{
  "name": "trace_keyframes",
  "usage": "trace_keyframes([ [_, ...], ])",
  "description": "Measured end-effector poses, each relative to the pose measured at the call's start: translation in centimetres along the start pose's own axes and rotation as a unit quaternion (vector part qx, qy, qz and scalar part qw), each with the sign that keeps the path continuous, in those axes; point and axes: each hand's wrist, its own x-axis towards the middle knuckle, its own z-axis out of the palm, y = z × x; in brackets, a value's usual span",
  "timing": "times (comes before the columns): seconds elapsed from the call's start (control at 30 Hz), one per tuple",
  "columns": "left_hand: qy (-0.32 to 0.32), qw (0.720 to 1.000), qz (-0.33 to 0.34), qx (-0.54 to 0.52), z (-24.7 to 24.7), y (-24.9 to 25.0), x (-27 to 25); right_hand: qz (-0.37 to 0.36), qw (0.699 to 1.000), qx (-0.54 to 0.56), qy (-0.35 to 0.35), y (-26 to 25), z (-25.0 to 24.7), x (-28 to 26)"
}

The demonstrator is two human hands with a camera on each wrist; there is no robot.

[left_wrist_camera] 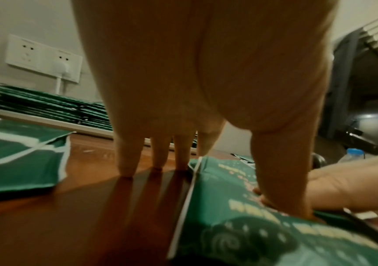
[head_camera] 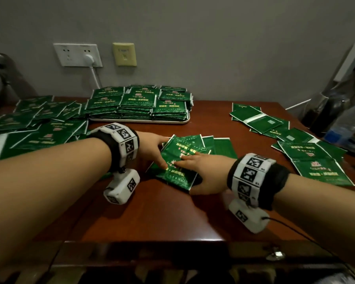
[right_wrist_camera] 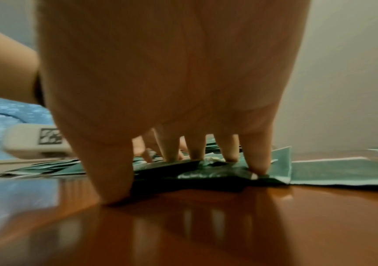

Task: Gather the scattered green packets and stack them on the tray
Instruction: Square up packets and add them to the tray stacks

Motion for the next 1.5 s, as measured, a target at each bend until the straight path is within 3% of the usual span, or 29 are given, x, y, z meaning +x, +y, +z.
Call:
trace_keyframes([
  [0.13, 0.037, 0.995, -0.030, 0.086, 1.3, -0.5, -2.6, -0.022, 0.997, 0.058, 0.056, -2.6, -0.8, -0.3],
  [0.23, 0.054, 0.987, -0.054, 0.140, 2.6, -1.1, -3.5, 0.026, 0.993, 0.071, 0.092, -2.7, -1.3, 0.2],
  [0.33, 0.081, 0.992, -0.043, 0.085, 2.9, -2.0, -4.6, 0.094, 0.990, 0.068, 0.078, -2.0, -1.4, 0.6],
  [0.47, 0.118, 0.991, -0.007, -0.062, 2.3, -3.5, -5.9, 0.122, 0.987, 0.083, 0.056, -1.5, -1.0, 1.1],
  [0.6, 0.221, 0.975, 0.014, -0.006, 1.5, -4.7, -7.1, 0.133, 0.990, 0.044, 0.009, -2.3, -1.0, 1.4],
  [0.73, 0.308, 0.951, -0.004, -0.022, 0.8, -6.4, -8.1, 0.134, 0.990, 0.030, 0.019, -3.1, -1.5, 2.2],
  [0.9, 0.307, 0.944, -0.003, -0.118, 0.2, -7.8, -9.7, 0.135, 0.988, 0.021, 0.077, -3.6, -2.0, 2.3],
  [1.03, 0.310, 0.931, -0.036, -0.191, -0.2, -8.7, -10.3, 0.158, 0.970, 0.118, 0.143, -3.6, -2.9, 1.8],
  [1.23, 0.335, 0.895, -0.058, -0.288, -0.2, -9.1, -9.6, 0.164, 0.935, 0.264, 0.171, -2.6, -5.3, 0.8],
  [1.3, 0.326, 0.904, -0.089, -0.261, 0.1, -9.5, -8.9, 0.195, 0.920, 0.309, 0.144, -2.2, -5.4, 0.9],
  [1.37, 0.262, 0.940, -0.118, -0.184, 0.8, -9.7, -8.4, 0.232, 0.912, 0.314, 0.125, -2.2, -4.9, 1.2],
  [1.43, 0.177, 0.972, -0.127, -0.090, 1.7, -9.8, -7.9, 0.245, 0.928, 0.257, 0.111, -2.4, -4.1, 1.4],
  [1.5, 0.162, 0.979, -0.116, 0.034, 2.6, -9.5, -7.7, 0.241, 0.946, 0.199, 0.082, -2.8, -3.3, 1.7],
])
